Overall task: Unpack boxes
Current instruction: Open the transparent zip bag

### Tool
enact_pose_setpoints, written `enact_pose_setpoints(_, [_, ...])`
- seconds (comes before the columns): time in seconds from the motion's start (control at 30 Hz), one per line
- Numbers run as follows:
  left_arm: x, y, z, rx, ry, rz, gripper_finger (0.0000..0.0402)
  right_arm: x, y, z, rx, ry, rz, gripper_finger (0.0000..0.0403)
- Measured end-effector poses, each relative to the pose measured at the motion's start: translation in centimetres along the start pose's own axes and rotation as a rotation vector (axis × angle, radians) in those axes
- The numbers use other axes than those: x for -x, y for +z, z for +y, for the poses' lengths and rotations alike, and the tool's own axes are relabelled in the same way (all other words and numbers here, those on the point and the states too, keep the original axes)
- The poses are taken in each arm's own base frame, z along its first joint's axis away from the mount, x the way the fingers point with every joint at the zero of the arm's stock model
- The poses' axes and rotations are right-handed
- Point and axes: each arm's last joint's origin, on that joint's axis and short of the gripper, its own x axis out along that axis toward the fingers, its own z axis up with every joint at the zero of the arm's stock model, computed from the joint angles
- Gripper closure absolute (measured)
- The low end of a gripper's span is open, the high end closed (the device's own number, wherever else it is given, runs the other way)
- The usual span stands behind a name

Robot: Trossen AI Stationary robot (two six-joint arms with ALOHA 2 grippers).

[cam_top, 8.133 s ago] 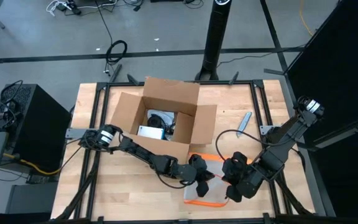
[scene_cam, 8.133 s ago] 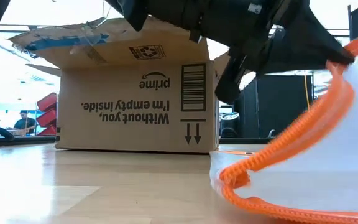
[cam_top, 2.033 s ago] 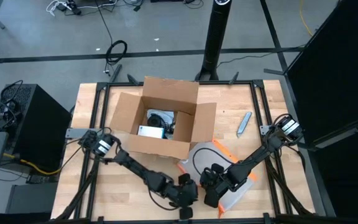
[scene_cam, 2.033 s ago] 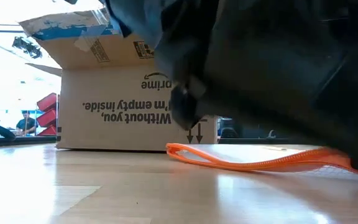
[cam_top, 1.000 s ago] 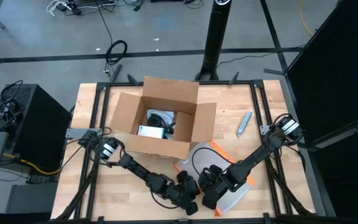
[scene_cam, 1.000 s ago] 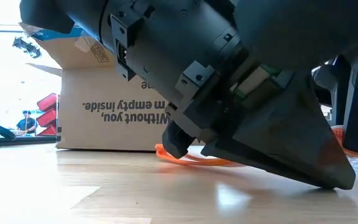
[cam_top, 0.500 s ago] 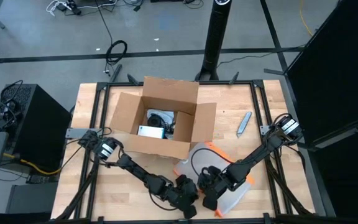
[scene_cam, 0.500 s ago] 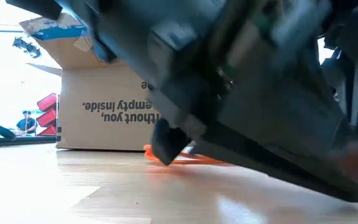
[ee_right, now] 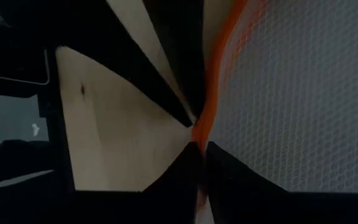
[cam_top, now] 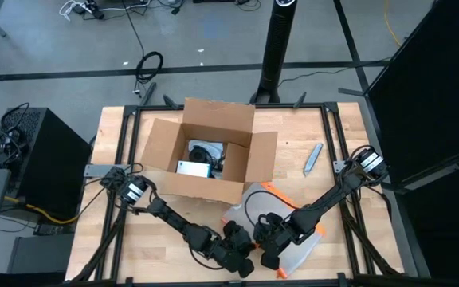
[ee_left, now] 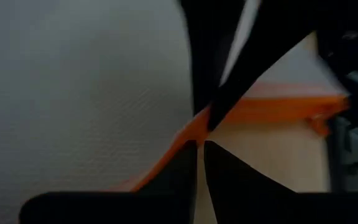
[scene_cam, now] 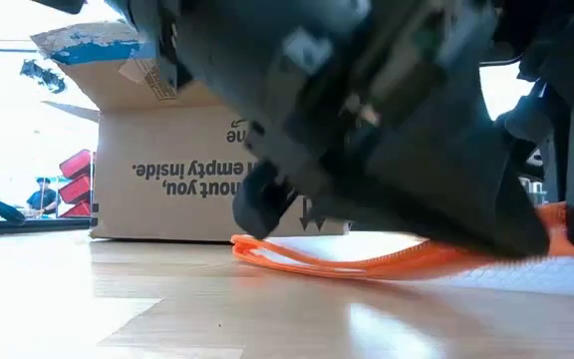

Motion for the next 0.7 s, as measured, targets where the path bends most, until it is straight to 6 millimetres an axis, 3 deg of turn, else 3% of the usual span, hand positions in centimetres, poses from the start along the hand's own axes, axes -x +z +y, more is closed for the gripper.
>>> enact_pose_setpoints(0.53, [-0.8, 0.2, 1.8, -0.084, 0.111, 0.042, 0.0382, -0.1, 1.0, -1.2, -0.083, -0.049, -0.018, 0.0401])
enact_pose_setpoints(0.7, [-0.7, 0.1, 1.8, -0.075, 0.100, 0.070, 0.0377, 2.0, 1.5, -0.7, -0.101, -0.097, -0.065, 0.0402])
